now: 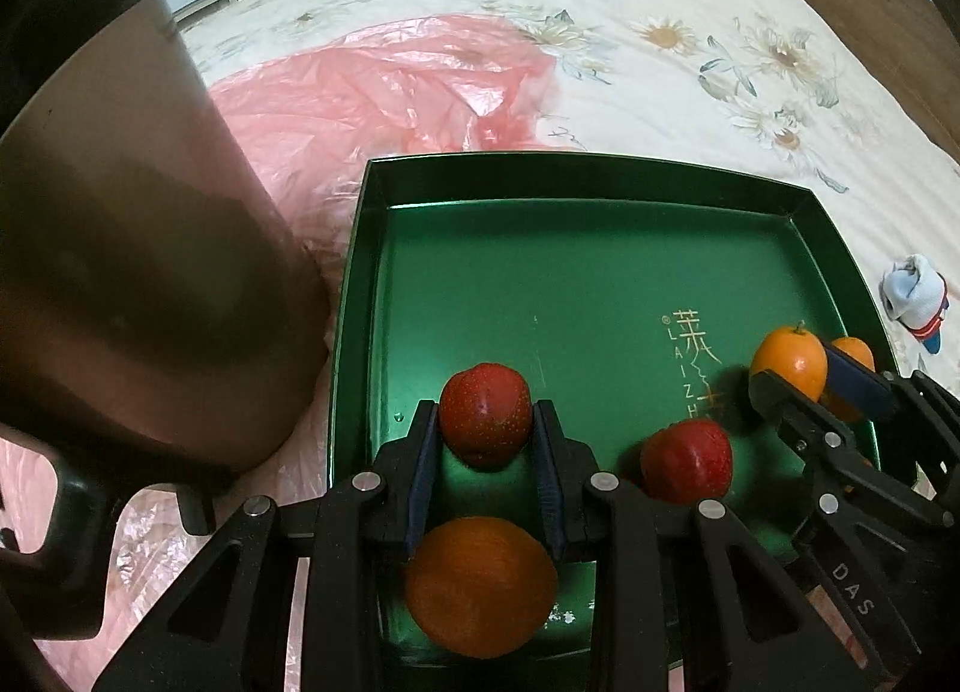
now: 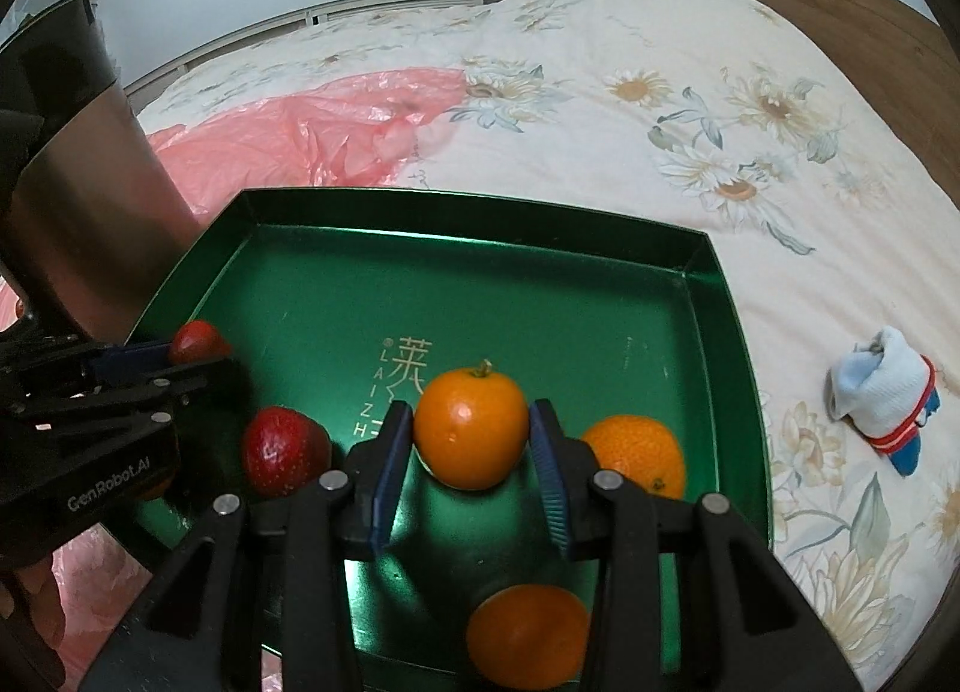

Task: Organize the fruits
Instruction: 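Lower the orange into the tray and open the right tool while the left tool releases the apple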

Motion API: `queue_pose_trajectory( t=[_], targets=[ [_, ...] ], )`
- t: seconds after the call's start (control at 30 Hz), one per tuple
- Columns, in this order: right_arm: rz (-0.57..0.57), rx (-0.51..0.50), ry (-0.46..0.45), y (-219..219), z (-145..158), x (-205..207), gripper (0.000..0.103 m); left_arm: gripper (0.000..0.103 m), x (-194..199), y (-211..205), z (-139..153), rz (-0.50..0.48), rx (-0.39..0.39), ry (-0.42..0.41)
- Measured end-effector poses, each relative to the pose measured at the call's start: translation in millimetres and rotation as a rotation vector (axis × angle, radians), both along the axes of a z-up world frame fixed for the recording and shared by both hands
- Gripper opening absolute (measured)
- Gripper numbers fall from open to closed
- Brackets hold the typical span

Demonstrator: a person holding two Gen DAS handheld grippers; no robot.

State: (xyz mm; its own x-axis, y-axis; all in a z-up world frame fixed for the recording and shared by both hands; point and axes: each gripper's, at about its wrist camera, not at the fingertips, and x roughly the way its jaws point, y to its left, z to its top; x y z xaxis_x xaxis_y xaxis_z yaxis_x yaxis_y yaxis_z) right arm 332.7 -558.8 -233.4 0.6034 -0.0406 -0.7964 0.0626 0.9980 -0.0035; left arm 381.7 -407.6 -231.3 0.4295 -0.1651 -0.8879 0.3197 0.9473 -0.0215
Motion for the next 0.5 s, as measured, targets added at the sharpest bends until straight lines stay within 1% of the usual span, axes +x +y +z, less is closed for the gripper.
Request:
queue_pose_trajectory(
  t=[0.13, 0.17, 0.2, 0.23, 0.27, 0.3, 0.33, 0.37, 0.4, 0.5],
  targets=[
    [-0.006, 0.002, 0.007, 1, 1, -1, 0.046, 0.027, -2, 1, 0, 0.003, 0.004, -0.005],
    [-0.006, -0.001, 0.01, 1, 1, -1, 0.046, 0.029, -2, 1, 0, 0.006, 0.004, -0.001],
    [-0.005, -0.005, 0.015, 1, 2, 0, 0.046, 0.046, -2, 0, -1, 0.01, 0.018, 0.007],
    [-0.003, -0.005, 0.019, 2, 2, 0, 0.046, 0.048, -2, 0, -2, 0.01, 0.022, 0.019],
    [0.0, 0.0, 0.024, 2, 2, 0, 0.048, 0.052, -3, 0, -1, 0.007, 0.009, 0.029],
    [0.002, 0.009, 0.018, 2, 4, -1, 0.072, 0.053, -4, 0, -1, 0.007, 0.013, 0.025],
    [-0.005, 0.006, 0.01, 3, 5, -2, 0.084, 0.054, -7, -2, 1, 0.003, 0.023, 0.014],
    [-0.018, -0.007, 0.004, 4, 7, -4, 0.103, 0.056, -9, -3, 3, -0.003, 0.029, 0.005],
    [-0.025, -0.012, 0.001, 4, 8, -5, 0.103, 0.057, -11, -3, 4, -0.002, 0.032, 0.0],
    [-0.044, 0.02, -0.009, -1, 12, -10, 0.103, 0.06, -15, -3, 8, -0.004, 0.038, 0.004]
  ],
)
